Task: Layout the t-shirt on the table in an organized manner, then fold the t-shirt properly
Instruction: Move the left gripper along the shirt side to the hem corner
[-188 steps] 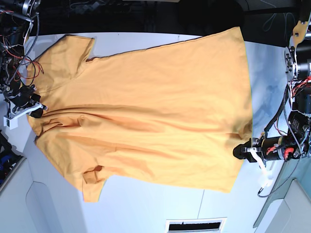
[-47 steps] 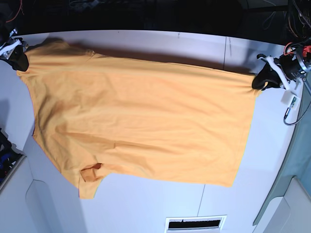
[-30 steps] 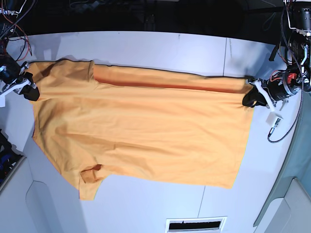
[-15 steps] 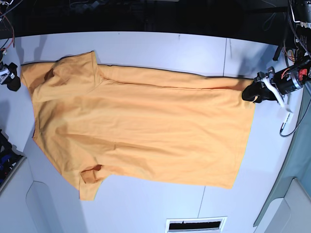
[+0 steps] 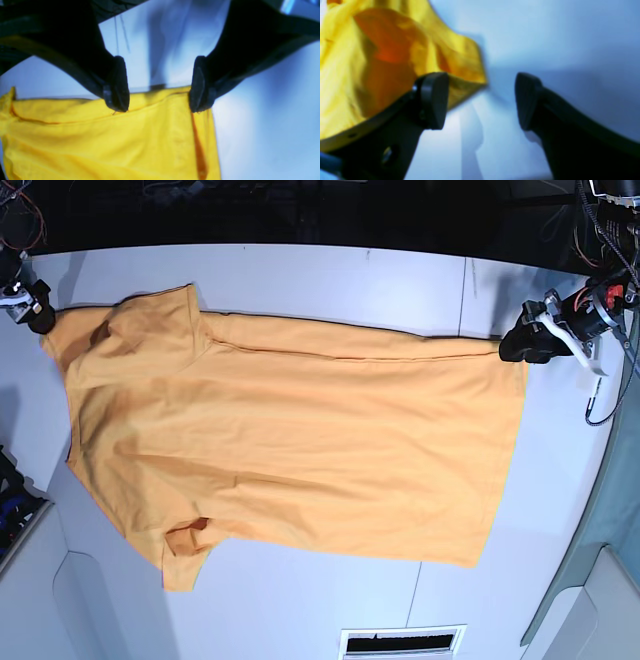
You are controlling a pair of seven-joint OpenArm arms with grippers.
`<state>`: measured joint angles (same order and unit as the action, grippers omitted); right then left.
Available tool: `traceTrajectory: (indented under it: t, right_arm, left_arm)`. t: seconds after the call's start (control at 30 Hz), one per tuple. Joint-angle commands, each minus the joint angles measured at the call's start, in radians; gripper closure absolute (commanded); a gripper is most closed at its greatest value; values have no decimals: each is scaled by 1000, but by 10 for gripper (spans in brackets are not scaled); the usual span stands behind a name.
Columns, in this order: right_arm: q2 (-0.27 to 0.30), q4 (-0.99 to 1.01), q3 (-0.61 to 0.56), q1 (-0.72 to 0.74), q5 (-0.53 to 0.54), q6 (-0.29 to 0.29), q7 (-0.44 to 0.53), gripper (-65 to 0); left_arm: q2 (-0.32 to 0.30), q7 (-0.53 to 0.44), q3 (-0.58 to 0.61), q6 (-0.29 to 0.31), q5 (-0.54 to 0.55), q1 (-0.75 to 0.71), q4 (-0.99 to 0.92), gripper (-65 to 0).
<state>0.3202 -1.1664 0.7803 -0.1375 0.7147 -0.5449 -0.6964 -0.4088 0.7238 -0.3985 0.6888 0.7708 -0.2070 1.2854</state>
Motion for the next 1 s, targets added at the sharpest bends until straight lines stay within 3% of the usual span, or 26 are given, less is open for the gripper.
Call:
traceTrajectory:
  t: [0.0,0.33,0.37,0.4,0.47,0.5,0.6,0.77,0.97]
  right_arm:
    - [10,-6,-5,18,11,-11,11,-412]
    - [-30,-6,-64,61,34,-14,3,-393]
    - [-34,-6,-64,62,33,-19,2,-344]
    - [-36,-6,-64,62,33,-19,0,-267]
    - [-35,-6,-64,62,34,-19,-10,-65]
    - [-34,-7,-64,62,33,-19,-18,0]
    - [-32,-19,-59,62,34,-21,-72,0]
    - [-27,-105,-29,-16,109,-36,-135,0]
    - [-10,-233,-21,-158,111,-36,-133,0]
  left_arm:
    - [-10,-38,-6,3,-6,21,-5,-418]
    - [-1,-74,45,-15,-119,158,-192,-405]
    - [-1,-98,55,-15,-137,156,-192,-356]
    - [-1,-114,63,-15,-156,156,-192,-266]
    - [-1,-112,66,-15,-178,156,-192,-35]
    - [-2,-98,66,-10,-178,156,-192,0]
    - [-6,-11,65,9,-158,153,-167,0]
    - [-43,107,65,9,16,71,-32,0]
    - [-87,134,63,9,33,-68,132,0]
